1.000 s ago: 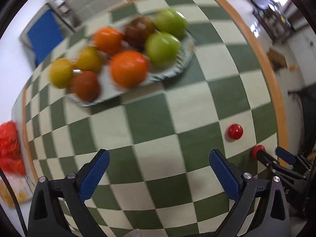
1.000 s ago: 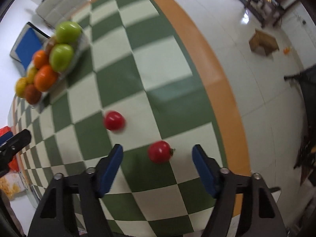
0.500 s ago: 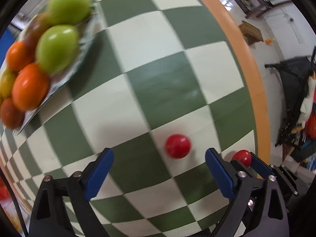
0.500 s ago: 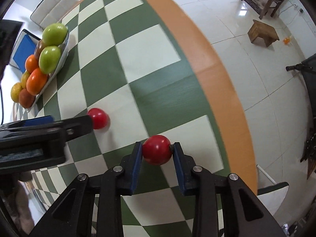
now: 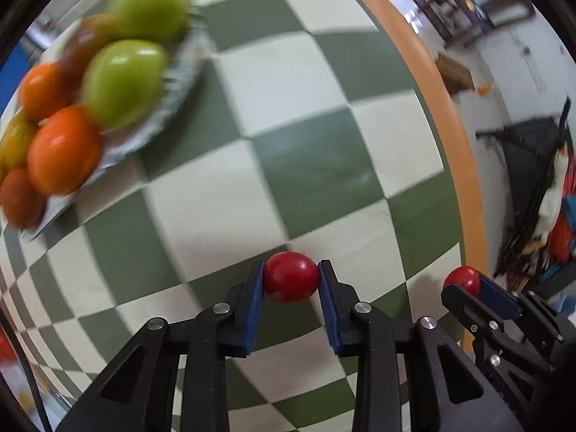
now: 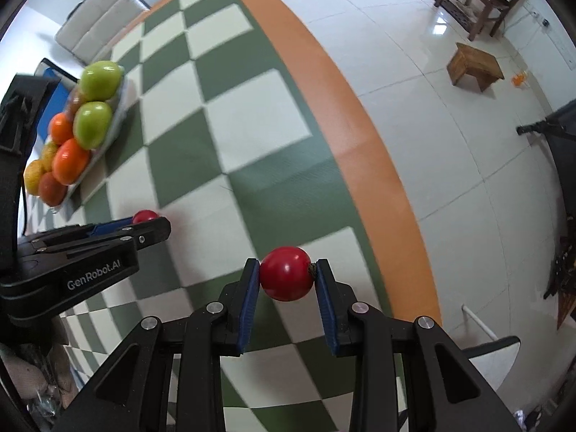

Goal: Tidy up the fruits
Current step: 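Carry both cherry tomatoes onto the plate and open both tools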

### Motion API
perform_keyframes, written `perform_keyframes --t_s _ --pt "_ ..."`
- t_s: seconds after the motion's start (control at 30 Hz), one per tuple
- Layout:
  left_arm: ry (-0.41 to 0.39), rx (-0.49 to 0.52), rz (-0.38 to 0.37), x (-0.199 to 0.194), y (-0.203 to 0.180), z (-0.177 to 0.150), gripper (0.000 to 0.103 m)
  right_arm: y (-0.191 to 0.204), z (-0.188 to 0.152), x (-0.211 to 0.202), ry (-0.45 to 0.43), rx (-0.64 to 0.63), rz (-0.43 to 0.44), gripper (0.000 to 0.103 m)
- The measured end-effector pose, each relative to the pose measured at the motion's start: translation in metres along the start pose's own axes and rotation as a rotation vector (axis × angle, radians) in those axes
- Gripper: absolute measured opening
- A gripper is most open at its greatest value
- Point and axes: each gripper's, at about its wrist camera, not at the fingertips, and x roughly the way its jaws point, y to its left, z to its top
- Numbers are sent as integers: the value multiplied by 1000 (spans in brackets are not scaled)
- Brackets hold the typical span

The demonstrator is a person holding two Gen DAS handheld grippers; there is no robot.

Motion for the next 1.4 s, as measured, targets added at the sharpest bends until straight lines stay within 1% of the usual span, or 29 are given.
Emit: perform_keyframes --t_s 0.07,0.13,0.17,0.23,0.3,0.33,0.4,0.5,0.57,0.6,0.7,0.87,0.93,1.13,1.27,1.3,1.37,1.4 --pt "-29 -54 -27 -18 21 -2 27 12 6 -5 -12 -17 28 34" --pt "-64 -142 -67 -42 55 -7 27 27 15 -12 -23 -37 65 34" --pt "-75 -179 -84 -47 68 -9 27 37 21 -13 -25 -48 96 34" --pt "-96 -282 -134 -63 99 -13 27 54 33 -12 -23 -58 145 34" --pt "-117 -404 -204 -73 132 -16 27 72 44 -6 -16 -62 187 34" --pt "-124 -449 -230 -77 145 -16 27 81 50 -2 -12 -59 209 34" --pt "-141 -554 -274 -80 174 -17 27 101 65 5 -7 -62 247 34" --pt "-134 -680 -345 -71 201 -12 27 126 84 12 -8 -73 280 34" --pt "-121 -736 -383 -62 208 2 27 145 94 18 -12 -94 288 34" --pt "-117 -766 -399 -58 213 3 27 151 97 21 -14 -105 289 34" --pt "-104 -837 -426 -49 223 8 27 173 109 34 7 -114 307 34" --pt "-77 -947 -485 -32 243 12 27 189 119 55 55 -120 331 34" --pt "-65 -977 -494 -26 246 12 27 194 121 64 82 -128 343 34" --pt "-43 -1019 -511 -17 253 10 28 207 121 74 97 -169 350 34" --pt "-29 -1036 -531 -14 255 9 34 211 123 76 103 -173 349 34" --pt "-26 -1043 -534 -14 256 8 35 212 124 77 108 -167 353 36" --pt "-23 -1049 -532 -16 256 6 37 208 125 74 103 -155 353 42" --pt "-23 -1046 -528 -17 256 6 37 207 126 73 99 -148 355 48"
